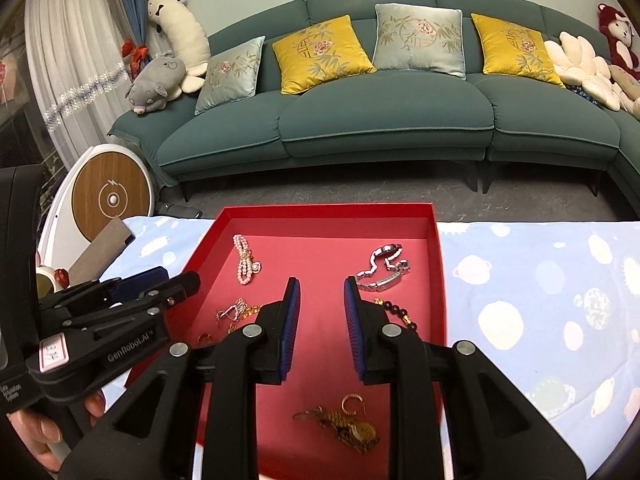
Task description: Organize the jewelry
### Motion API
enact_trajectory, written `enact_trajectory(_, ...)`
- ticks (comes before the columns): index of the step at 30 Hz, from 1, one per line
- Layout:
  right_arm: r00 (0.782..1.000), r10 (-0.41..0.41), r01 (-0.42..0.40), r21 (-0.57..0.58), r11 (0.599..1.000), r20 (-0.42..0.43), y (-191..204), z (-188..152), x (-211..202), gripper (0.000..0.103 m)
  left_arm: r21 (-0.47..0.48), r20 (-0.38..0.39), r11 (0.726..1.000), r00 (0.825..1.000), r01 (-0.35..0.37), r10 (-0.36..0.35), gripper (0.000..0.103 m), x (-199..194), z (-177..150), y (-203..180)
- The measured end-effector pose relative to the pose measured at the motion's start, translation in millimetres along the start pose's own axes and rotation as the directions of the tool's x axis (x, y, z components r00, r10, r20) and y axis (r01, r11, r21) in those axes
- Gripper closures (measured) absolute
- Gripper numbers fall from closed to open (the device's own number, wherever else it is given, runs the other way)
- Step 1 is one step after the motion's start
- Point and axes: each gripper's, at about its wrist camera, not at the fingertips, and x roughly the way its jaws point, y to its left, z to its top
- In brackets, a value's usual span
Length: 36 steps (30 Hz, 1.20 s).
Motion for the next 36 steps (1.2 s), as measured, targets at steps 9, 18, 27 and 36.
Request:
enact_trajectory(9, 1.000, -0.003, 0.003, 0.017, 1.000, 0.017, -1.3, -12.1, -50.2, 0.080, -0.020, 0.025, 1.000, 0.999, 0.021, -0.020, 0.064, -47.2, -18.0, 5.9)
enact_trajectory(18, 1.000, -0.008, 0.008, -0.026, 1.000, 0.006, 14.3, -36.3, -68.7, 0.074, -0.010, 0.029, 1.000, 0.999, 0.016, -0.015, 0.064, -60.0, -38.6, 0.1)
enact_trajectory(27, 0.996, -0.030, 0.026, -0.040, 0.999, -0.082, 16.0, -59.2, -34.4, 0.075, -0.005, -0.036, 0.999, 0.999, -0.034, 0.033, 0.064, -27.5, -58.8, 3.7)
enact_trajectory(36, 0.990, -0.046, 0.040, -0.048, 0.998, -0.133, 14.3, -76.4, -20.6, 0.075, -0.009, -0.105, 0.999, 0.993, -0.049, 0.047, 0.064, -10.2, -78.0, 12.5)
